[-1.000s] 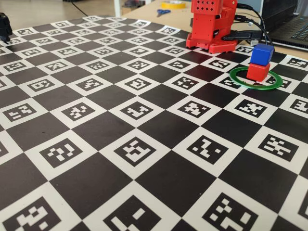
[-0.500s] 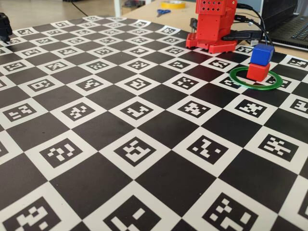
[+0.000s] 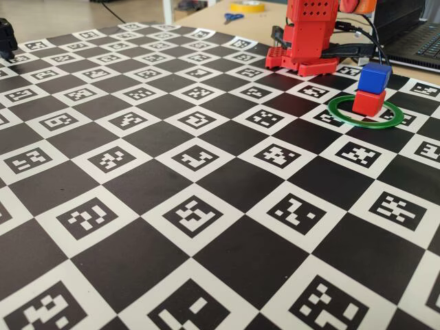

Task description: Grab the red cube then put it in the green circle then put the blue cube on top and finally the orange cube on top

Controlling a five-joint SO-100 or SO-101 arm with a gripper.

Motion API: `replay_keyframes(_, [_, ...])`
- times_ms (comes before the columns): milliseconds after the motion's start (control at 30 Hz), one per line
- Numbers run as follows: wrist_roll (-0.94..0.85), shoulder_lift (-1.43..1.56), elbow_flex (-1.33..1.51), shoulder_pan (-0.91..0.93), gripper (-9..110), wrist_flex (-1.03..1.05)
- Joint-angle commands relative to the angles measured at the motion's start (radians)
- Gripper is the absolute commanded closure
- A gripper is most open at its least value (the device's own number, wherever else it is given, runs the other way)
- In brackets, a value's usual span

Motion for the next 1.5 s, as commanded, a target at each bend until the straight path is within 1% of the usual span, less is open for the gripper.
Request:
replay_keyframes(0, [0.026,-0.005,-0.011,-0.032,99,-0.006])
replay_keyframes(467, [0.110,-0.118,-0.005,-0.094,100,-0.107])
replay_keyframes(1033, [0.155,-0.129,0.043,-0.235,100,-0.172])
replay_keyframes(1467, [0.149,-0.130,0.158,-0.222,100,-0.225])
